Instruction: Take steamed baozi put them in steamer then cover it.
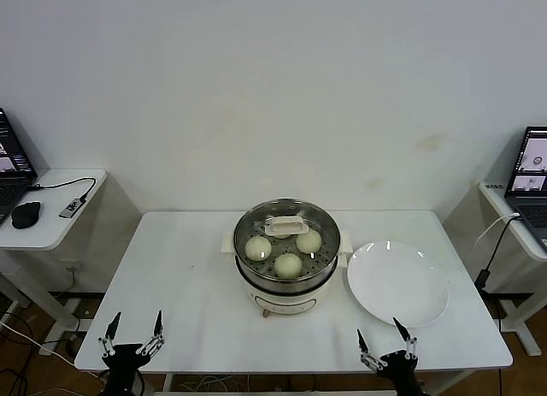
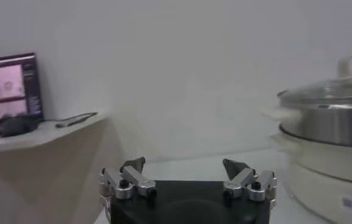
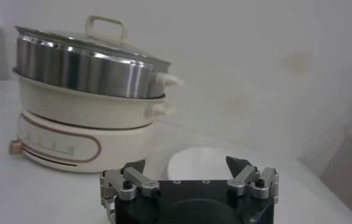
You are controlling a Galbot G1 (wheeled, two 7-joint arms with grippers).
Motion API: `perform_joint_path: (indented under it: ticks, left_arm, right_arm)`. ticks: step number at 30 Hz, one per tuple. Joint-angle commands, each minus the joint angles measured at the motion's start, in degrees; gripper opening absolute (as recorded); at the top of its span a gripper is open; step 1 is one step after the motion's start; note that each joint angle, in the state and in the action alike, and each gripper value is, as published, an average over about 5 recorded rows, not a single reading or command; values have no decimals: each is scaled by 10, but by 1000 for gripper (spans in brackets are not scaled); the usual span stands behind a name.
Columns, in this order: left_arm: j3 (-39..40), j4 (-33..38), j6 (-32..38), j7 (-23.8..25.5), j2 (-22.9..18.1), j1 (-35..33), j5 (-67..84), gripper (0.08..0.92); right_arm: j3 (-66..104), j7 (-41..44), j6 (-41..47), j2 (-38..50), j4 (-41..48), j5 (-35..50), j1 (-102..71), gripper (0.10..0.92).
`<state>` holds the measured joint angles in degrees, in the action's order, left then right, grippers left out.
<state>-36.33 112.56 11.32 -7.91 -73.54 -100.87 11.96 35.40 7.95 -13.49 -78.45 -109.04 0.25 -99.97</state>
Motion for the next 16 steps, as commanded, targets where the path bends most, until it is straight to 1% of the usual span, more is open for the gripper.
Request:
perform_joint_path:
  ticks: [1, 7, 16]
  left_arm:
    - [-13, -10, 14, 13, -6, -17, 26, 823]
    - [-12, -18, -2, 26, -3, -10, 20, 823]
    - [-6, -9, -13, 33, -3, -10, 9, 823]
  right_arm:
    - [-12, 2, 8, 8, -4, 13, -9, 823]
    - [-13, -3, 16, 11, -3, 24, -13, 823]
    - [-9, -7, 23, 20, -9, 38, -17, 823]
